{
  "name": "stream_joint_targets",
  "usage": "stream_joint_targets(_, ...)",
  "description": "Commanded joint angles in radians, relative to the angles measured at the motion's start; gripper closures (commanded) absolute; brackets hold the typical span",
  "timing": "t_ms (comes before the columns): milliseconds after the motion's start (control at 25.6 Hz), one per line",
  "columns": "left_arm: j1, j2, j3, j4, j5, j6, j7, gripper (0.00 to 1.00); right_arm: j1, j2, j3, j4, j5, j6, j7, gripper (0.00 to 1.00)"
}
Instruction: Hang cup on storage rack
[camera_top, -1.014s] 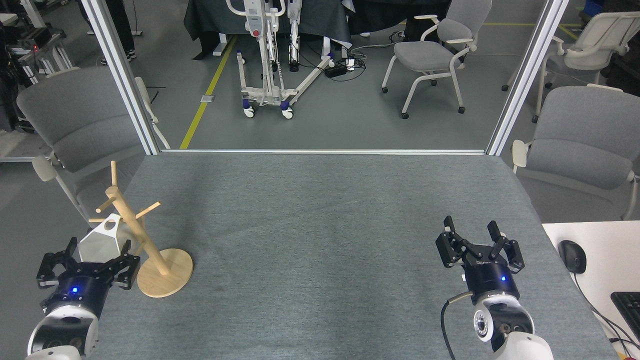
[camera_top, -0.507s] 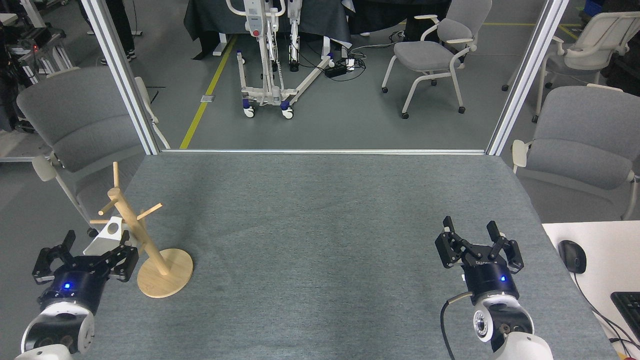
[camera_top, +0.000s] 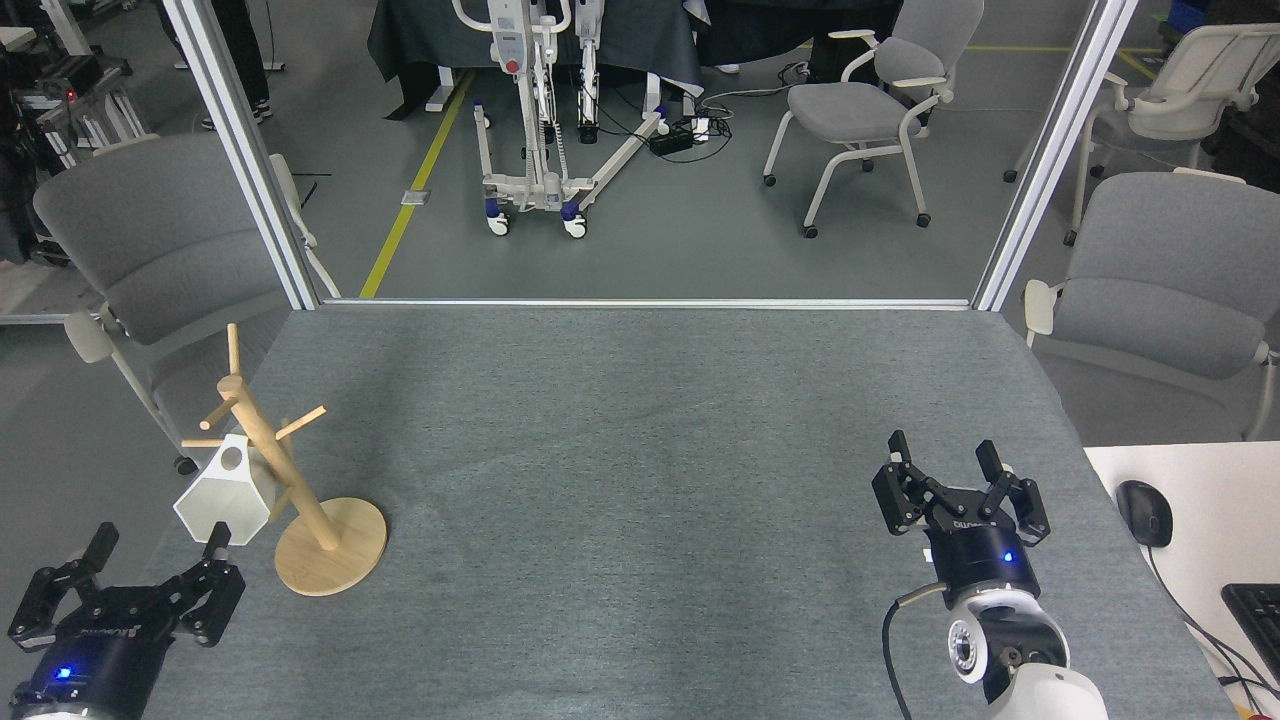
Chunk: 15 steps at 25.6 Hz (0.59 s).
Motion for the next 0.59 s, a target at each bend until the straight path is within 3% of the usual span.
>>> stream_joint_targets(0,0.028,-0.077,-0.023,-0.026,0.007,-0.042,0.026,0.01,0.0,-0.003,0.0,0.0,0.0,0.001,-0.002,0.0)
stream_joint_targets(195,0.031,-0.129,-0.201,-0.021,-0.01,-0.012,0.026,0.02,0.002,-0.009,-0.002,0.0,0.0,-0.001,-0.002,0.0)
stream_joint_targets(390,0.014,-0.204,-0.408,0.032,-0.15,0.149,0.029,0.01,0.0,-0.012,-0.005,0.008,0.0,0.003,-0.002,0.0)
stream_joint_targets(546,-0.061,-0.255,-0.495,0.08,-0.167,0.248,0.027,0.01,0.0,-0.012,-0.005,0.009,0.0,0.003,-0.002,0.0)
